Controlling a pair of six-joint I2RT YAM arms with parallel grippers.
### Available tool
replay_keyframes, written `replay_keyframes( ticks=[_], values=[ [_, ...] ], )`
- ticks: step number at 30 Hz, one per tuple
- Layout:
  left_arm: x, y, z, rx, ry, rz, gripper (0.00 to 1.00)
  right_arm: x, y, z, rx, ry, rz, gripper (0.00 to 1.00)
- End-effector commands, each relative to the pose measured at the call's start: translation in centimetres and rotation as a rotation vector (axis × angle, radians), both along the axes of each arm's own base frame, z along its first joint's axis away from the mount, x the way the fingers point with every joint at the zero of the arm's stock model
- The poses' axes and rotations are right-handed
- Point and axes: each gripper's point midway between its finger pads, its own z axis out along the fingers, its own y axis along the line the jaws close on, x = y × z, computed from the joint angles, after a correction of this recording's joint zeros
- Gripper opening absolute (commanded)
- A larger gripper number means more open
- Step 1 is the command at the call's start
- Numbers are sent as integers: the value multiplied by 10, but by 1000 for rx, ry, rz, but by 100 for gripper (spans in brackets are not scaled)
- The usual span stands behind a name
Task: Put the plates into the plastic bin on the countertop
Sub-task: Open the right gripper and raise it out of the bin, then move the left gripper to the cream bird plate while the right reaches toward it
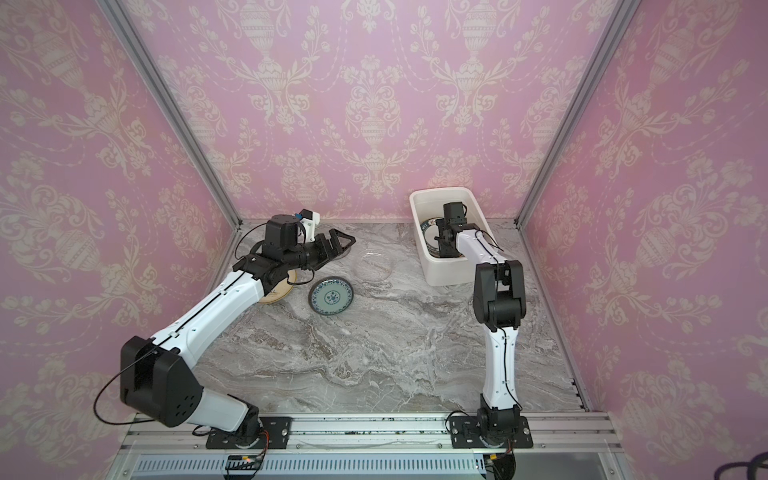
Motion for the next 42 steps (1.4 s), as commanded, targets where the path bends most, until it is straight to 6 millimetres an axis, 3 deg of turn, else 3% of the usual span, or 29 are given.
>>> replay_keyframes(
  ticks=[1,6,9,15,19,24,27,33,37,42],
  values=[
    [-3,7,23,10,-65,-8,99,-16,-6,8,-29,89,27,100],
    [-8,16,21,24,-57,5,99,-21,-2,9,-17,129,57,100],
    [-11,20,24,33,-62,17,99,-20,-2,22,-25,99,73,100],
    [-24,36,40,69,-93,38,99,-24,7,101,-147,-91,214,98],
    [-40,56,52,110,-113,72,99,-52,21,145,-223,-180,300,98],
    [-66,84,69,144,-128,134,99,-88,37,177,-254,-262,381,96],
    [-84,98,74,166,-121,169,99,-106,61,203,-247,-366,479,95],
    [-116,116,58,202,-10,212,99,-155,137,243,-217,-577,804,90],
    [-127,131,39,223,101,278,100,-199,179,246,-214,-621,1010,86],
    [-136,153,12,240,245,386,99,-242,216,234,-254,-635,1179,82]
  ],
)
